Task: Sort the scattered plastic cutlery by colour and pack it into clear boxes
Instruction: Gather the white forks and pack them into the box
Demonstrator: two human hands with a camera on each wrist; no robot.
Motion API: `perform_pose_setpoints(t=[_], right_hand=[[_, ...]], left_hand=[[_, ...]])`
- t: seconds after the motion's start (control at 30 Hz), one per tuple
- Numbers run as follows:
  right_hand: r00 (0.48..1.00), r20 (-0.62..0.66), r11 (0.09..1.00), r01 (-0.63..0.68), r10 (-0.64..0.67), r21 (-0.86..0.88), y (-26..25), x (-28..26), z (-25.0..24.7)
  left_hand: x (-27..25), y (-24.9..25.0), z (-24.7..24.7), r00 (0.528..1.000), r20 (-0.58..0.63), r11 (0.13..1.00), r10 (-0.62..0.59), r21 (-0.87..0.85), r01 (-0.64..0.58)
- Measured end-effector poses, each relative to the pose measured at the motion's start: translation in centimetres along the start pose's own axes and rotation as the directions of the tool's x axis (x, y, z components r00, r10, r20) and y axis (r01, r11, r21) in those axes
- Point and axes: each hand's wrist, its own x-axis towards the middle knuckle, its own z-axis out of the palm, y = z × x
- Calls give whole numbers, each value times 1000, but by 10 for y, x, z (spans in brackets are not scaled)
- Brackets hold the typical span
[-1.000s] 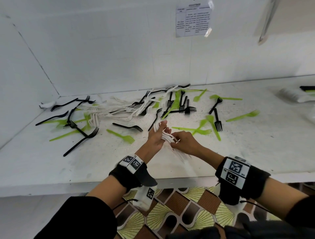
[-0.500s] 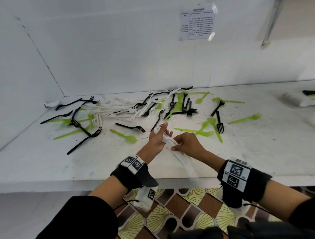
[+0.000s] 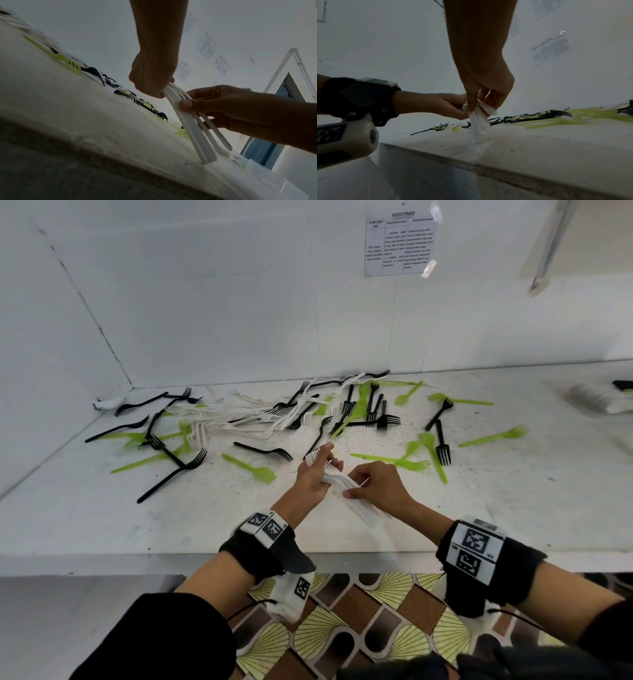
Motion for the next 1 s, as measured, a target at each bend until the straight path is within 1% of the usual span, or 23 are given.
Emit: perform_pose_setpoints(t=[0.13, 0.2, 0.27, 0.3, 0.33, 0.4, 0.47, 0.5, 0.57, 0.67, 0.77, 0.87, 1.0], right_hand=[[996, 91, 992, -9, -2, 128, -2, -1, 3], [997, 82, 983, -20, 5, 182, -1, -3, 3], [997, 64, 969, -45, 31, 244, -1, -4, 2], [996, 75, 959, -73, 54, 274, -1, -4, 1], [991, 108, 948, -109, 80, 299, -1, -3, -1], [964, 228, 912, -210, 134, 352, -3, -3, -5], [931, 334, 866, -285, 148, 411, -4, -3, -8], [926, 350, 856, -294, 143, 425, -4, -3, -10], [935, 325, 853, -280, 138, 441, -4, -4, -13], [963, 221, 848, -244, 155, 470, -1, -4, -16], [976, 112, 862, -216, 185, 459, 3, -3, -20], [980, 35, 900, -195, 198, 390, 8, -4, -26], [975, -62, 936, -186, 213, 300, 17, -9, -38]], left_hand=[[-3, 2, 0, 1000, -4, 999, 5, -36, -5], [-2, 1, 0, 1000, -3, 999, 3, -36, -3], [-2, 0, 0, 999, 39, 1000, 7, -27, -6], [-2, 0, 1, 998, 68, 1000, 16, -21, -14], [-2, 0, 2, 995, 92, 1000, 25, -17, -23], [-2, 1, 2, 992, 121, 999, 41, 13, -43], [-1, 2, 2, 988, 140, 990, 62, 113, -78], [-1, 3, 1, 987, 147, 977, 70, 189, -97], [-3, 5, 1, 984, 160, 936, 75, 329, -125], [0, 8, -2, 986, 161, 901, 43, 420, -108], [5, 12, -7, 980, 195, 904, 47, 410, -125], [5, 12, -8, 962, 267, 909, 59, 383, -162], [5, 7, 1, 933, 355, 899, 52, 391, -199]])
